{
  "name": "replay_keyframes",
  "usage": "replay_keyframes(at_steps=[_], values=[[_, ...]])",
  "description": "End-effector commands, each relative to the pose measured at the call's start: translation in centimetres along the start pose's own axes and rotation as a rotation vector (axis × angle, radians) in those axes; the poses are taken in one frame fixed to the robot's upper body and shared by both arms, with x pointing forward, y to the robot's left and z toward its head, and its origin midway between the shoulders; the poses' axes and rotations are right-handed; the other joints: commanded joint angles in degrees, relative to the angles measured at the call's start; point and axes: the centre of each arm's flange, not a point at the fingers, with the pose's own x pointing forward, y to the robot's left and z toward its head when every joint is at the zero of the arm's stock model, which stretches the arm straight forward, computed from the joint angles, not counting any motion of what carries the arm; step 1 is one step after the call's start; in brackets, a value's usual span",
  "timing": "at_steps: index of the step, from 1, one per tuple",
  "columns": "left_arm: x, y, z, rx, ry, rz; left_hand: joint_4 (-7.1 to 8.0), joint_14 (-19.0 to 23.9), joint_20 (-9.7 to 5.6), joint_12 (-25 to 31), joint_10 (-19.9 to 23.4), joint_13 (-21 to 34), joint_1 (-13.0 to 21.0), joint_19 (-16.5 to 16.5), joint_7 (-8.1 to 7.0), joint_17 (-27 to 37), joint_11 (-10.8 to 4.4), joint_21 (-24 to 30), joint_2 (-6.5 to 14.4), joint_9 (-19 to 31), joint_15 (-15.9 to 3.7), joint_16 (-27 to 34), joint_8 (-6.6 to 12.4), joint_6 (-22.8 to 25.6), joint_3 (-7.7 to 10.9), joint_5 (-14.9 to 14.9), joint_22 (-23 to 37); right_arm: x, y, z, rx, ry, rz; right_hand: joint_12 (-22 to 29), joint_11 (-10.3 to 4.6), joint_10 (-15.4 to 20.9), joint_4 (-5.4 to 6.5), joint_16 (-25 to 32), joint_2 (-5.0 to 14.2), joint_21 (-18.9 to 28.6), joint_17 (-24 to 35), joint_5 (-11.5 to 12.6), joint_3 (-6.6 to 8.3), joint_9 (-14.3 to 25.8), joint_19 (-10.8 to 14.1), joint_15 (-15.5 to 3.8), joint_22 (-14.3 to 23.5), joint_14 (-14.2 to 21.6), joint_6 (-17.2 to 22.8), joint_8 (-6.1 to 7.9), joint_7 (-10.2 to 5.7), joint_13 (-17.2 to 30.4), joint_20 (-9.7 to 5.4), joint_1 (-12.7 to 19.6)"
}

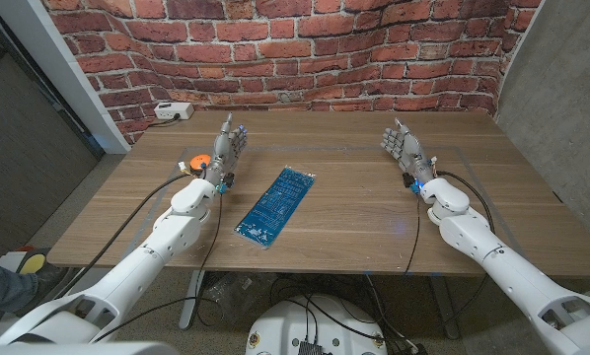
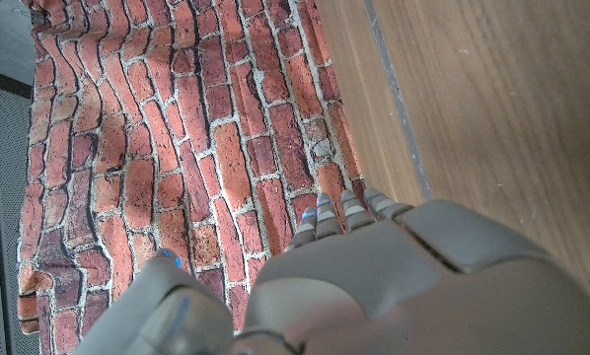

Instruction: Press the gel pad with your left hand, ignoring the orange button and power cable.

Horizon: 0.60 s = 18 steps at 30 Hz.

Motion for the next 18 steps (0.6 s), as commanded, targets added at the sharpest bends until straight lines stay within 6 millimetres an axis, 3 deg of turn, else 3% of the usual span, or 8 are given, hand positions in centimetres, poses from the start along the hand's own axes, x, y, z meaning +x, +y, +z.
replay_keyframes(at_steps=[1, 9, 10, 12, 18], values=[[-1.0, -0.1, 0.7, 0.008, -0.001, -0.004, 0.06, -0.4, 0.22, 0.3, 0.0, 0.2, 0.1, -0.6, 0.19, 0.2, 0.22, 0.3, -0.2, 0.3, 0.11, 0.2, 0.35, -0.2, 0.30, 0.4, 0.3, -1.3, 0.0, -0.4, 0.003, 0.008, 0.006, 0.2, 0.04, 0.4, -0.05, 0.3, -0.13, 0.2, 0.1, 0.3, 0.32, 0.1, 0.3, 0.59, 0.2, -0.1, 0.5, 0.36, 0.66, 0.1, 0.24, 0.4], [-2.7, 0.6, 1.7, 0.048, -0.012, 0.015, -0.01, 0.1, 0.34, 0.6, 0.6, 0.2, 0.3, -0.4, 0.83, 0.2, 0.21, 0.3, 0.0, 0.3, 0.05, 0.3, 0.56, 0.4, 0.19, 0.5, 0.3, -2.0, 0.2, -0.4, -0.002, -0.026, 0.005, 0.3, 0.14, 0.5, 0.04, 0.3, -0.29, 0.2, 0.2, 0.3, 0.08, 0.1, 0.3, 0.59, 0.2, -0.1, 0.4, 0.36, 0.66, 0.1, 0.38, 0.1], [-2.9, 0.7, 1.8, 0.054, -0.012, 0.012, -0.12, 1.9, 0.27, 0.9, 1.9, 0.1, 0.6, 1.2, 2.11, 0.1, 0.93, 0.7, 0.3, 0.3, 0.46, 0.8, 0.83, 1.4, -0.01, 0.6, 0.3, -2.1, 0.2, -0.3, -0.005, -0.033, 0.005, 0.3, 0.15, 0.5, 0.06, 0.3, -0.32, 0.2, 0.2, 0.3, 0.05, 0.1, 0.3, 0.61, 0.2, -0.1, 0.4, 0.36, 0.66, 0.1, 0.36, 0.1], [-3.2, 0.8, 2.0, 0.062, -0.014, 0.012, -0.28, 3.0, 0.42, 1.2, 3.1, 0.1, 1.0, 3.3, 2.59, 0.1, 1.17, 1.3, 0.5, 0.2, 0.72, 0.9, 1.00, 2.2, -0.18, 0.7, 0.2, -2.2, 0.2, 0.1, -0.011, -0.039, 0.005, 0.3, 0.13, 0.6, 0.08, 0.3, -0.38, 0.2, 0.2, 0.3, -0.02, 0.1, 0.3, 0.58, 0.2, -0.2, 0.4, 0.37, 0.65, 0.1, 0.37, 0.0], [-3.8, 0.9, 2.2, 0.087, -0.053, -0.016, -0.56, 4.8, 0.76, 1.6, 5.1, 0.1, 1.6, 5.0, 2.38, 0.1, 1.27, 1.6, 0.8, 0.2, 0.52, 1.1, 1.50, 4.3, -0.33, 0.8, 0.2, -2.6, 0.2, 1.0, -0.041, -0.049, 0.001, 0.4, 0.15, 0.6, 0.08, 0.4, -0.56, 0.2, 0.2, 0.2, -0.19, 0.1, 0.2, 0.61, 0.2, 0.0, 0.4, 0.40, 0.65, 0.1, 0.42, -0.2]])
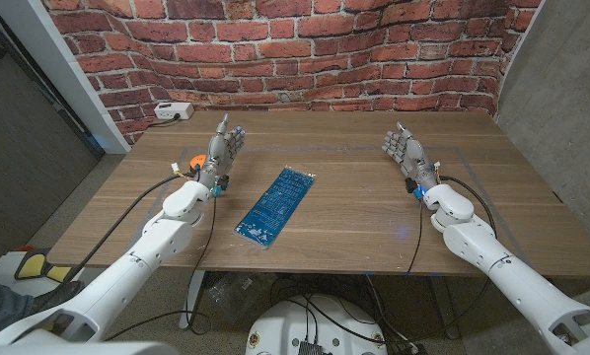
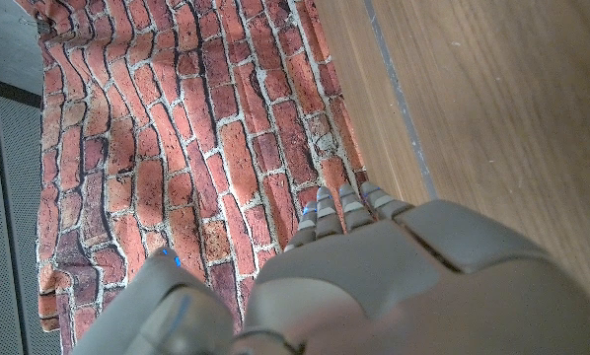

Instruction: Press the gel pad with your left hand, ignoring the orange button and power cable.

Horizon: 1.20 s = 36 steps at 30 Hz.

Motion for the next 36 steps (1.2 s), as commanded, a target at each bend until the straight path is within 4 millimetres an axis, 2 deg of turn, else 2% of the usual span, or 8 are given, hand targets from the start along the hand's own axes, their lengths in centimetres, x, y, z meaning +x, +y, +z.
replay_keyframes(at_steps=[1, 8, 14, 18, 21, 27, 30, 36], values=[[-1.6, 0.3, 0.8, 0.044, -0.054, -0.023, -0.36, 1.7, 0.18, 0.6, 1.8, 0.1, 0.9, 1.7, -0.27, 0.1, -0.04, 0.6, 0.0, 0.2, -0.06, 0.5, 0.57, 1.8, -0.11, 0.4, 0.2, -0.9, 0.0, 1.3, -0.039, -0.028, -0.002, 0.4, 0.16, 0.6, 0.08, 0.4, -0.60, 0.2, 0.2, 0.3, -0.20, 0.1, 0.3, 0.45, 0.3, 0.1, 0.4, 0.41, 0.65, 0.1, 0.41, -0.2], [-3.6, -0.2, 1.0, 0.039, -0.090, 0.001, -1.07, 6.6, 0.55, 1.3, 6.8, 0.1, 2.9, 6.8, -0.47, 0.0, -0.64, 1.3, 1.2, 0.2, -0.69, 0.9, 1.42, 7.2, -0.13, 0.4, 0.0, -1.2, 0.3, 1.8, -0.057, -0.035, -0.002, 0.5, 0.38, 0.8, 0.06, 0.4, -0.80, 0.2, 0.2, 0.3, -0.39, 0.1, 0.3, 0.55, 0.3, 0.2, 0.4, 0.43, 0.60, 0.1, 0.50, -0.3], [-4.8, -0.2, 1.0, 0.050, -0.122, -0.007, -1.37, 8.0, 0.91, 1.2, 7.9, 0.1, 3.7, 8.9, -1.01, 0.0, -0.78, 1.7, 1.5, 0.2, -1.33, 1.0, 1.45, 8.4, -0.06, 0.3, -0.1, -1.1, 0.6, 1.7, -0.063, -0.014, 0.014, 0.5, 0.34, 1.0, 0.06, 0.4, -0.89, 0.3, 0.2, 0.3, -0.51, 0.1, 0.3, 0.53, 0.3, 0.3, 0.5, 0.52, 0.53, 0.1, 0.56, -0.4], [-5.5, 0.0, 0.8, 0.071, -0.134, 0.003, -1.99, 11.5, 0.95, 1.4, 11.1, 0.1, 5.2, 14.8, -1.97, 0.0, -1.81, 2.9, 1.8, 0.2, -2.58, 1.1, 1.72, 11.7, -0.10, 0.0, -0.1, -1.1, 0.7, 1.8, -0.068, -0.014, 0.013, 0.4, 0.33, 0.7, 0.04, 0.4, -0.92, 0.3, 0.2, 0.3, -0.58, 0.1, 0.3, 0.53, 0.3, 0.3, 0.6, 0.55, 0.47, 0.1, 0.60, -0.5], [-5.8, 0.3, 0.7, 0.097, -0.137, -0.005, -2.08, 11.8, 0.92, 1.4, 11.6, 0.1, 5.4, 15.2, -2.32, 0.0, -1.57, 2.9, 1.9, 0.2, -2.56, 1.0, 1.89, 12.7, -0.13, -0.1, -0.1, -1.1, 0.7, 1.9, -0.073, -0.014, 0.008, 0.4, 0.28, 0.5, 0.03, 0.4, -0.94, 0.3, 0.2, 0.3, -0.62, 0.1, 0.3, 0.51, 0.3, 0.2, 0.6, 0.58, 0.35, 0.1, 0.58, -0.5], [-6.2, 0.7, 0.6, 0.119, -0.156, -0.018, -2.23, 11.8, 1.03, 1.1, 11.6, 0.1, 5.7, 14.6, -2.96, 0.0, -1.80, 2.4, 1.8, 0.3, -2.65, 0.7, 2.02, 13.7, -0.19, -0.2, -0.1, -1.1, 0.8, 2.3, -0.087, -0.020, 0.001, 0.6, 0.53, 0.9, -0.05, 0.5, -0.82, 0.4, 0.2, 0.4, -0.84, 0.4, 0.5, 0.33, 0.3, 0.7, 5.0, 2.24, -0.66, 0.2, 0.65, -0.6], [-6.3, 0.8, 0.7, 0.127, -0.179, -0.029, -2.28, 11.8, 1.12, 1.0, 11.7, 0.1, 5.8, 14.3, -2.95, 0.0, -1.91, 2.2, 1.8, 0.3, -2.66, 0.6, 2.06, 14.1, -0.23, -0.2, -0.1, -1.2, 0.8, 2.4, -0.090, -0.020, 0.000, 0.7, 0.55, 1.0, -0.14, 0.4, -0.81, 0.4, 0.1, 0.4, -0.94, 0.5, 0.6, 0.35, 0.3, 0.7, 3.0, 1.31, -0.80, 0.2, 0.63, -0.5], [-6.8, 0.9, 0.9, 0.141, -0.222, -0.031, -2.41, 12.4, 1.08, 1.0, 12.3, 0.1, 6.0, 14.3, -3.14, 0.0, -2.25, 1.9, 1.7, 0.3, -2.78, 0.6, 2.13, 14.9, -0.35, -0.3, -0.1, -1.3, 0.9, 2.4, -0.093, -0.013, -0.004, 0.7, 0.49, 1.0, -0.19, 0.4, -0.80, 0.4, 0.1, 0.4, -0.99, 0.5, 0.6, 0.35, 0.3, 0.8, 2.0, 0.88, -0.68, 0.2, 0.66, -0.5]])
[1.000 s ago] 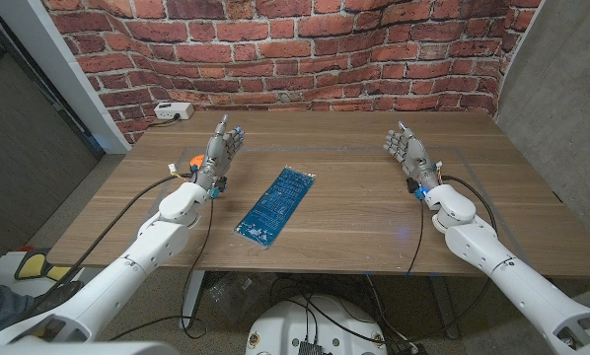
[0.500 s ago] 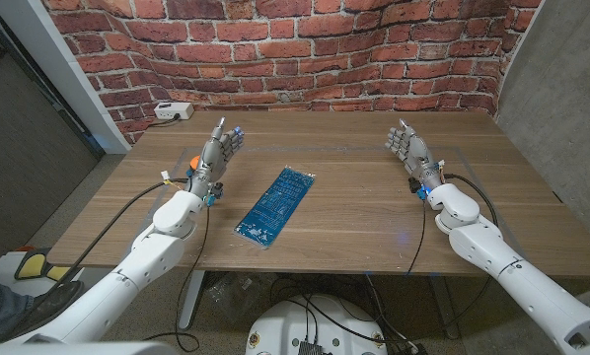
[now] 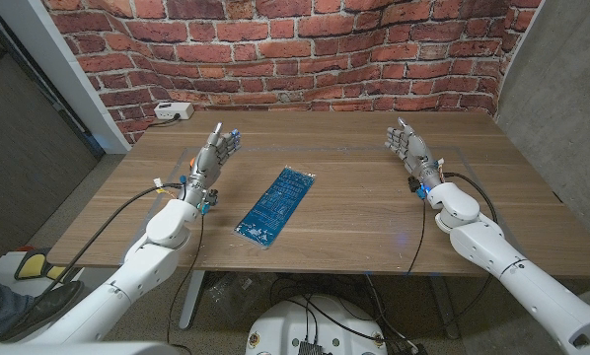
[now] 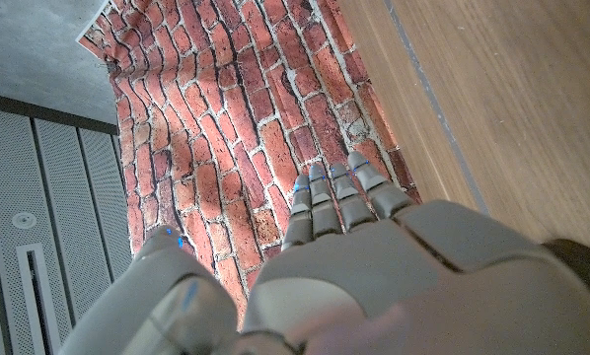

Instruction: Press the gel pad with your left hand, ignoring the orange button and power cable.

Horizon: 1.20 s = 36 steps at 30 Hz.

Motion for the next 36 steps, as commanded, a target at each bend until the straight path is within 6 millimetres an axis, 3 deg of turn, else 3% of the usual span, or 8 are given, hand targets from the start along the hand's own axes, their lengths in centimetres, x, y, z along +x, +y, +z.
replay_keyframes(at_steps=[1, 15, 36], values=[[-1.2, 0.5, 0.2, 0.036, -0.062, -0.019, -0.50, 1.1, 0.15, 0.0, 0.8, 0.1, -0.2, -0.2, -0.16, 0.2, -0.38, -0.4, -0.3, 0.3, -0.06, 0.0, 0.46, 1.0, -0.04, -0.2, 0.1, -0.2, 0.2, 0.3, -0.013, 0.008, -0.003, 0.3, -0.01, 0.5, -0.04, 0.2, -0.41, 0.4, 0.2, 0.2, -0.34, 0.2, 0.2, 0.26, 0.3, 0.2, -0.5, -0.21, 0.16, 0.2, 0.25, -0.1], [-2.3, 1.0, 0.2, 0.092, -0.068, -0.064, -0.74, 1.3, 0.22, -0.2, 1.1, 0.1, 0.0, 0.1, 0.01, 0.2, -0.31, -0.7, -1.1, 0.3, -0.32, -0.2, 0.25, 1.5, -0.60, -0.3, 0.0, -0.6, 0.8, 0.6, -0.026, 0.020, -0.002, 0.2, -0.08, 0.3, -0.11, 0.1, -0.42, 0.3, 0.2, 0.2, -0.45, 0.2, 0.1, 0.36, 0.3, 0.1, -0.9, -0.33, 0.19, 0.2, 0.36, -0.1], [-5.4, -2.1, 1.6, 0.301, -0.157, -0.022, -1.10, 2.6, 0.13, -0.2, 3.2, 0.2, 0.6, 1.0, -0.19, 0.3, -1.35, -1.2, -1.6, 0.4, -0.83, -0.2, 0.52, 4.2, -1.20, 0.1, 0.1, -0.8, 0.7, 1.4, -0.102, 0.026, 0.014, 0.3, -0.28, 0.5, -0.20, 0.1, -0.39, 0.4, 0.1, 0.2, -0.60, 0.1, 0.2, 0.33, 0.3, 0.2, -0.9, -0.29, 0.18, 0.2, 0.38, -0.1]])
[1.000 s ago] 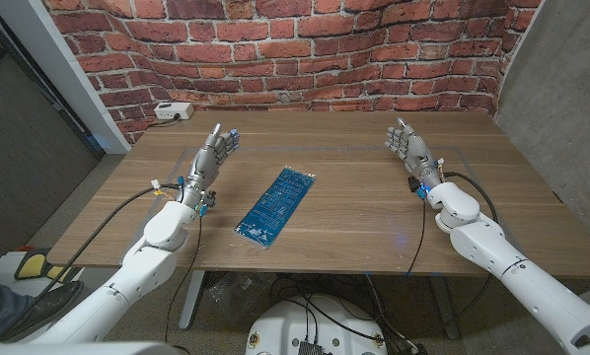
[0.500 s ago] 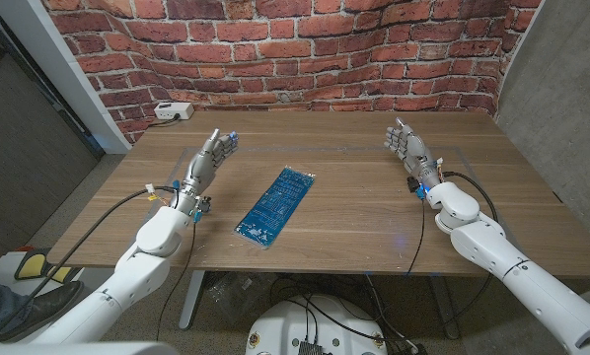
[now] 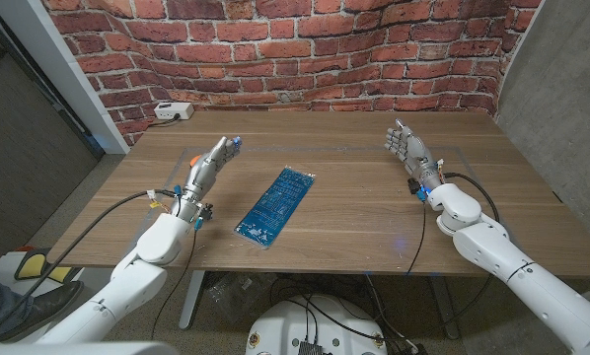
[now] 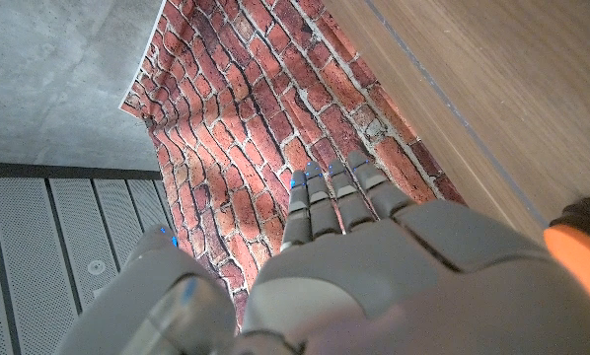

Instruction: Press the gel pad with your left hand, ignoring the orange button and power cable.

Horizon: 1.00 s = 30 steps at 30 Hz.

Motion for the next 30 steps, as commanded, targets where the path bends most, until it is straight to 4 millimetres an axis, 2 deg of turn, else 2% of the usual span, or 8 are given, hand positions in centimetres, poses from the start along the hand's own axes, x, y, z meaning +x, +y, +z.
replay_keyframes(at_steps=[1, 12, 22, 30], values=[[-1.8, -1.3, 1.3, 0.085, -0.073, 0.032, -0.16, 1.0, -0.07, 0.2, 1.2, 0.2, 0.2, 0.8, -0.21, 0.1, -0.32, -0.2, -0.1, 0.1, -0.35, 0.0, 0.26, 1.7, -0.22, 0.2, 0.0, 0.1, 0.0, 0.8, -0.062, 0.003, 0.010, 0.3, -0.07, 0.3, 0.02, 0.2, -0.40, 0.4, 0.2, 0.3, -0.38, 0.2, 0.2, 0.34, 0.3, 0.2, 0.0, -0.24, -0.06, 0.2, 0.38, -0.1], [-1.6, -2.1, 2.5, 0.282, -0.120, 0.004, -0.35, 1.5, -0.27, 0.1, 1.8, 0.2, 0.6, 1.3, -0.24, 0.1, -0.70, -0.4, -0.1, 0.1, -0.64, 0.0, 0.18, 2.3, -0.31, 0.5, 0.0, -0.2, 0.0, 0.9, -0.062, 0.006, 0.006, 0.3, 0.04, 0.4, -0.01, 0.2, -0.40, 0.4, 0.2, 0.3, -0.49, 0.2, 0.2, 0.34, 0.3, 0.3, 0.1, -0.21, -0.15, 0.2, 0.39, -0.1], [-1.5, -2.7, 3.9, 0.569, -0.164, -0.023, -0.47, 1.7, -0.31, -0.1, 2.0, 0.2, 0.9, 1.4, -0.54, 0.1, -0.99, -0.6, -0.1, 0.1, -0.93, -0.1, 0.16, 2.8, -0.37, 0.7, 0.0, -0.9, -0.1, 0.9, -0.064, 0.010, -0.004, 0.4, 0.03, 0.4, -0.04, 0.2, -0.37, 0.4, 0.2, 0.3, -0.55, 0.1, 0.3, 0.36, 0.3, 0.4, 0.1, -0.18, -0.12, 0.3, 0.37, -0.1], [-1.1, -2.7, 4.5, 0.718, -0.167, -0.050, -0.53, 1.7, -0.45, -0.2, 2.2, 0.2, 1.2, 1.2, -0.73, 0.1, -1.21, -0.9, 0.0, 0.1, -0.98, -0.2, -0.01, 2.9, -0.38, 0.8, 0.0, -1.2, -0.1, 1.1, -0.075, 0.017, -0.002, 0.4, 0.04, 0.4, -0.06, 0.2, -0.36, 0.4, 0.2, 0.3, -0.61, 0.1, 0.3, 0.34, 0.3, 0.4, 0.2, -0.16, -0.11, 0.3, 0.35, -0.1]])
